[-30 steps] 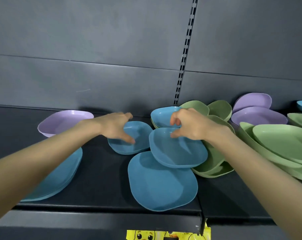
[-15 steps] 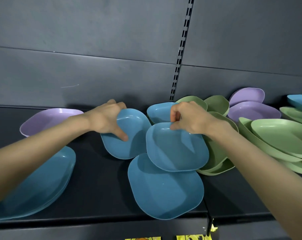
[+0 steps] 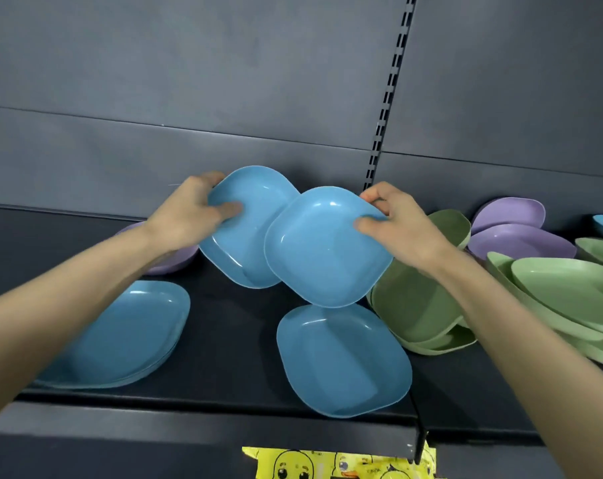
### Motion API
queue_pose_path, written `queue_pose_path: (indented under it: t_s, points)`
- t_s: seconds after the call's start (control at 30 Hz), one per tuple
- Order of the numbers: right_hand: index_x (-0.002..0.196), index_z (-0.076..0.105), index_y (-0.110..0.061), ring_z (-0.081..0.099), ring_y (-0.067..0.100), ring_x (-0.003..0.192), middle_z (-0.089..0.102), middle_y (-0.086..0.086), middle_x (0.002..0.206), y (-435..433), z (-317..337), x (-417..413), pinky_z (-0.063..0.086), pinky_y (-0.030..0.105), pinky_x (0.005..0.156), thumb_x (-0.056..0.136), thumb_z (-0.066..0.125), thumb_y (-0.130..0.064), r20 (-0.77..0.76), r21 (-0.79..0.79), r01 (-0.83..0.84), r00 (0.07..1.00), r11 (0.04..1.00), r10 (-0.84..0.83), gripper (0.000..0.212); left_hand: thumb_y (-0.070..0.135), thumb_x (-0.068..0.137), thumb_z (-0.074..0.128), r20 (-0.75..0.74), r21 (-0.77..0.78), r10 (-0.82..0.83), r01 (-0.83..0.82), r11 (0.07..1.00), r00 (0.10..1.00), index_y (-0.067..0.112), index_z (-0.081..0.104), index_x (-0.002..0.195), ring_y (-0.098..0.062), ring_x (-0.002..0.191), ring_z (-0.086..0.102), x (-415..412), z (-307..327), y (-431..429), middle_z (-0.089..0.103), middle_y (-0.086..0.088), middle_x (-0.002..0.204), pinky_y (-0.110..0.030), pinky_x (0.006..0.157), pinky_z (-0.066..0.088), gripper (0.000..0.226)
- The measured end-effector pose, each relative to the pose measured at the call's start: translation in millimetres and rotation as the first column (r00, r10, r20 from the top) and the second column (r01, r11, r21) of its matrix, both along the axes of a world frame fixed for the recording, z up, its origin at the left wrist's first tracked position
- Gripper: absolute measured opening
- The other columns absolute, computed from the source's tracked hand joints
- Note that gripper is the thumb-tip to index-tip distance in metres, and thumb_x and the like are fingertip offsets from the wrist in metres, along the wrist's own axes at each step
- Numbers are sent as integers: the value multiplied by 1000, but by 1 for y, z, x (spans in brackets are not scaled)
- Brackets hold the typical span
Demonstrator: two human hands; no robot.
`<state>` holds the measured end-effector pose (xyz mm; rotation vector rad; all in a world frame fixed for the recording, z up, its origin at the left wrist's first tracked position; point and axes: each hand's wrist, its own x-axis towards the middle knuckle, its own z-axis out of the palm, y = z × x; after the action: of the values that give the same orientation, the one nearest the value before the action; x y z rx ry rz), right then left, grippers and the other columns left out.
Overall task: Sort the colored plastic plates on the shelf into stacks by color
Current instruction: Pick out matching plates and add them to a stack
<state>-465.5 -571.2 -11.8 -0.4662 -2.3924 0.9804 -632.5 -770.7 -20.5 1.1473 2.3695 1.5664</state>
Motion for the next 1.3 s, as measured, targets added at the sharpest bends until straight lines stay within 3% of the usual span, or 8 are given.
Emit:
queue_pose_path:
  t_s: [0.1, 0.27, 0.47, 0.6, 0.73, 0.9, 1.2, 1.3]
  points:
    - [100, 60, -14, 59, 11, 76, 65, -5, 88, -20, -1, 0, 46, 25, 65, 79, 63, -5, -54, -71, -36, 998, 997, 32, 23, 7, 91, 56, 78, 92, 49, -57, 994, 996, 12, 61, 108, -5, 66, 64, 12, 0, -25, 69, -3, 93, -19, 63, 52, 18]
    - [92, 64, -11, 59, 17, 76, 66, 1, 85, -55, -5, -12, 45, 29, 67, 80, 64, -6, -145, -163, -60, 989, 985, 36, 13, 2, 89, 57, 260, 158, 53, -97, 983, 964, 10, 59, 108, -10, 55, 66, 21, -2, -73, 69, -5, 89, -21, 40, 49, 20]
    - [100, 53, -16, 61, 11, 82, 63, -7, 93, -102, -13, -30, 48, 25, 71, 84, 63, -7, -159, -219, -120, 983, 968, 86, 20, -5, 82, 64, 217, 112, 77, -103, 988, 973, 12, 55, 102, -15, 68, 70, 7, -12, -129, 71, -7, 87, -27, 56, 58, 27]
    - [116, 46, -26, 61, 7, 96, 62, -8, 106, -136, -25, -43, 50, 23, 78, 82, 63, -1, -147, -223, -153, 982, 963, 122, 45, -6, 78, 68, 166, 12, 8, -10, 1000, 986, 27, 43, 129, -19, 82, 70, -9, -20, -160, 70, -6, 97, -35, 69, 59, 66]
    - [133, 38, -35, 58, 8, 104, 58, -9, 116, -161, -36, -49, 49, 22, 85, 82, 60, 6, -165, -215, -147, 980, 965, 113, 69, -6, 78, 67, 133, -36, -108, 113, 993, 985, 33, 49, 124, -19, 97, 65, -24, -30, -177, 65, 3, 109, -40, 70, 59, 63]
    - [122, 48, -32, 56, 7, 105, 61, -10, 112, -179, -45, -47, 50, 29, 86, 78, 57, 11, -176, -231, -67, 984, 971, 26, 62, 6, 72, 73, 122, -147, -150, 167, 975, 981, 34, 53, 119, -24, 98, 65, -42, -46, -182, 66, -3, 108, -47, 84, 55, 58]
    - [116, 49, -32, 57, 12, 96, 60, -8, 100, -186, -49, -52, 49, 20, 70, 78, 58, 10, -164, -276, 3, 985, 961, -51, 57, 17, 71, 77, -147, -333, -133, 78, 940, 980, 29, 57, 119, -17, 97, 47, -43, -68, -164, 45, 7, 100, -25, 81, 40, 53]
    - [115, 48, -33, 58, 13, 94, 59, -7, 100, -184, -50, -52, 49, 17, 62, 79, 58, 10, -167, -307, 2, 984, 952, -56, 57, 21, 75, 74, -182, -308, -137, 76, 948, 974, 31, 52, 126, -14, 104, 40, -42, -69, -169, 41, 13, 101, -25, 91, 39, 57]
